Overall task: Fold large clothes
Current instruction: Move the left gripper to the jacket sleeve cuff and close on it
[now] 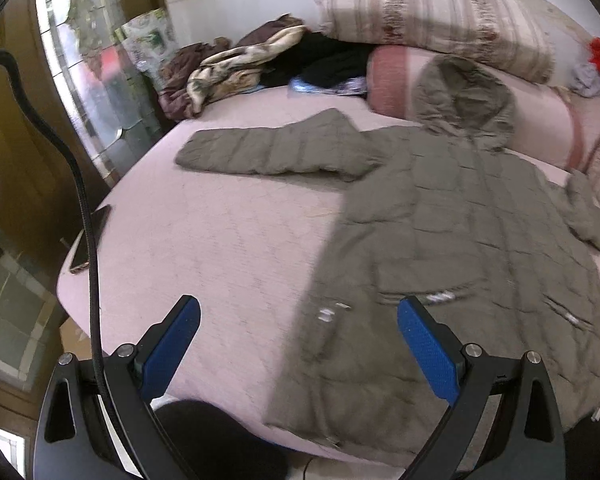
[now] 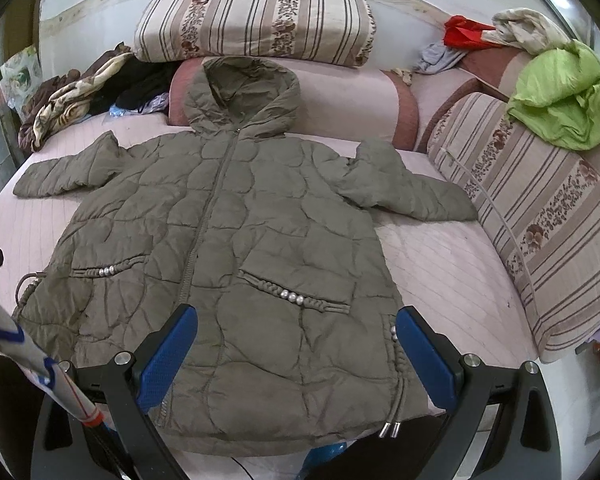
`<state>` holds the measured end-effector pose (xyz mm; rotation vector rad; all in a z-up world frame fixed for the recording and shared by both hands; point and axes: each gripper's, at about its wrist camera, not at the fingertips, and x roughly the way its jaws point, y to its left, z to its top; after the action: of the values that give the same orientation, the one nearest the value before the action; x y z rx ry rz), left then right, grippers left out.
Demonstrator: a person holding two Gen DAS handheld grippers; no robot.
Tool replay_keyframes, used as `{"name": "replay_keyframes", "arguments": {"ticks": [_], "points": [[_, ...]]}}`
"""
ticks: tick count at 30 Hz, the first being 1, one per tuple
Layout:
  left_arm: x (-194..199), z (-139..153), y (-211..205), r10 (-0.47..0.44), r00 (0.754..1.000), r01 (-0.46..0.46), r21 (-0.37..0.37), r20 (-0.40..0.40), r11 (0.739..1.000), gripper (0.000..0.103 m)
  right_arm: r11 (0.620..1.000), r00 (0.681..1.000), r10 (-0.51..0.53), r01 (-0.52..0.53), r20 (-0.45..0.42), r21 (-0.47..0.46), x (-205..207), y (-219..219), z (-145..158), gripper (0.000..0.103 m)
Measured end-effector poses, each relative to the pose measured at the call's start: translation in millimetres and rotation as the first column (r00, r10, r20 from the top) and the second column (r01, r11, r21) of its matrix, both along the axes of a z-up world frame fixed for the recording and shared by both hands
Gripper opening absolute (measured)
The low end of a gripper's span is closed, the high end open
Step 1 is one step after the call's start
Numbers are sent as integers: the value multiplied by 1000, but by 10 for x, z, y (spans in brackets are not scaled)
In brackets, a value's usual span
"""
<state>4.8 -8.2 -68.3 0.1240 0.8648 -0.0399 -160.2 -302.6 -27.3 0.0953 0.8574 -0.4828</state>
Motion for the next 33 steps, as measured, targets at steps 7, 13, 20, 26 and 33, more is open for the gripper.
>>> {"name": "replay_keyframes", "arguments": {"ticks": [7, 13, 20, 26, 33], "points": [[502, -190, 423, 84, 996, -85, -13, -39, 996, 90, 1000, 999, 5, -5, -34, 0, 187, 47, -94, 101], [1161, -351, 828, 157, 986, -161, -72, -52, 984, 89, 1000, 999, 3, -3, -50, -4, 321, 56, -152, 101], [2094, -668, 1295, 243, 963, -260, -155, -120, 953, 86, 1000, 995, -26, 27, -91, 5, 453, -18, -294, 101], [2829, -1045, 1654, 278, 936, -334, -293, -216, 896, 78, 997, 985, -71, 74, -157, 14, 571, -148, -491, 101], [3313, -1266, 1877, 305, 919, -389, -454, -248, 802, 74, 995, 974, -97, 102, -204, 11, 740, -228, -655, 101]]}}
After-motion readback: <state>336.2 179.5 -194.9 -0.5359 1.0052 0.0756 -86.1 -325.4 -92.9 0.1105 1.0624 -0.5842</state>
